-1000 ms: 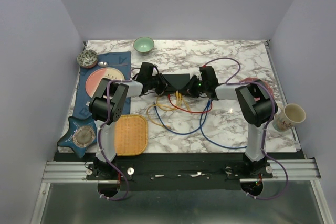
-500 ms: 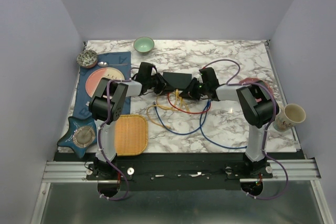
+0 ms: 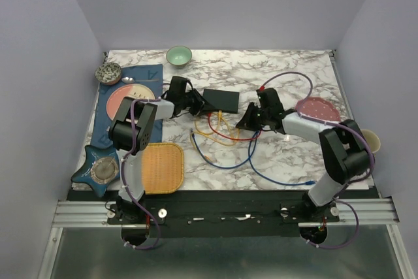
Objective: Pull the plug from the switch port
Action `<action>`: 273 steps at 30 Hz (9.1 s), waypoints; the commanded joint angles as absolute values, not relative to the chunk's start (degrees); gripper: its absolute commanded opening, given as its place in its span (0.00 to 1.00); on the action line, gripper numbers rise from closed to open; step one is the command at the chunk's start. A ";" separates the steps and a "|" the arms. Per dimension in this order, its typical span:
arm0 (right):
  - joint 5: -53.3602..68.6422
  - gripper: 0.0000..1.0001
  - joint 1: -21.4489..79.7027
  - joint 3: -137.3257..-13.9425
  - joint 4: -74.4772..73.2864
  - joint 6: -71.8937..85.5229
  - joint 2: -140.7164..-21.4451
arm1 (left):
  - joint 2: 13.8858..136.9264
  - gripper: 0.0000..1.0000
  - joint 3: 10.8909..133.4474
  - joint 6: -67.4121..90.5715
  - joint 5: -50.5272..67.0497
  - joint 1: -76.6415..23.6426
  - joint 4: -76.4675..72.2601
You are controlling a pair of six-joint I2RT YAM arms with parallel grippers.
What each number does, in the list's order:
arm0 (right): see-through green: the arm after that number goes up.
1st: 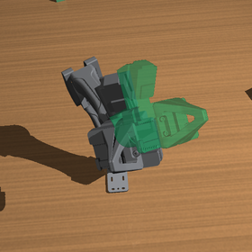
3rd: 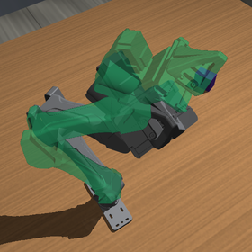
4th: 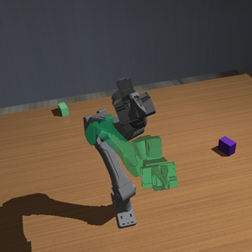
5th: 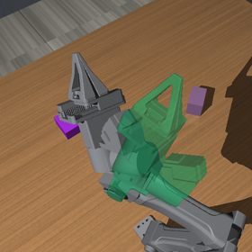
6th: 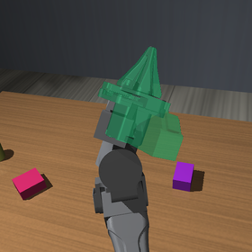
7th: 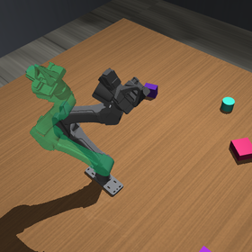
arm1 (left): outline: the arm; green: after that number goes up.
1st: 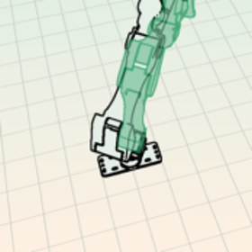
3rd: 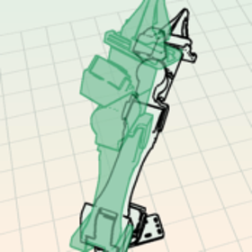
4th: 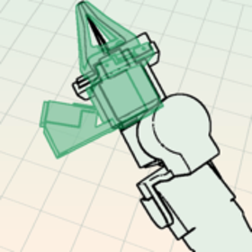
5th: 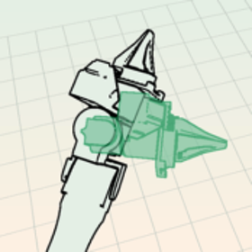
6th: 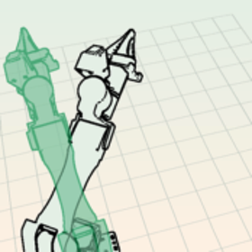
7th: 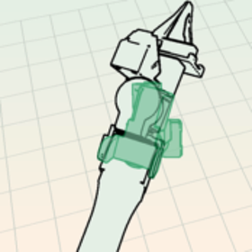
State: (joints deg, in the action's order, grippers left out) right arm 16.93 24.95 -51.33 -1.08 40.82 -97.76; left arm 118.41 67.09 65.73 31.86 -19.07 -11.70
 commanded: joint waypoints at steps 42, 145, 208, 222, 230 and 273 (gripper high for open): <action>21.10 0.45 25.66 -64.77 0.18 44.21 -109.15 | 115.22 0.29 72.95 56.78 19.52 -13.45 4.21; 28.65 0.00 16.00 -51.77 24.35 60.39 -115.93 | 121.74 0.29 69.89 66.18 37.35 -21.35 -13.97; 0.62 0.31 21.18 -45.18 -16.17 30.41 -86.50 | 111.45 0.30 63.64 64.78 29.45 -18.63 -13.71; 8.78 0.24 21.18 -65.11 -9.40 38.14 -96.84 | 111.71 0.31 61.61 65.13 30.50 -18.89 -15.99; 13.09 0.01 21.18 -79.52 -12.30 39.46 -112.04 | 114.17 0.31 59.86 65.21 31.03 -22.06 -22.22; 9.40 0.01 21.18 -81.39 -16.61 40.16 -118.83 | 117.07 0.45 61.70 66.62 16.61 -26.72 -12.22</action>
State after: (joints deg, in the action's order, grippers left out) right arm 13.23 20.95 -81.30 -12.93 40.51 -117.86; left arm 115.81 61.28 66.13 20.56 -25.98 -17.04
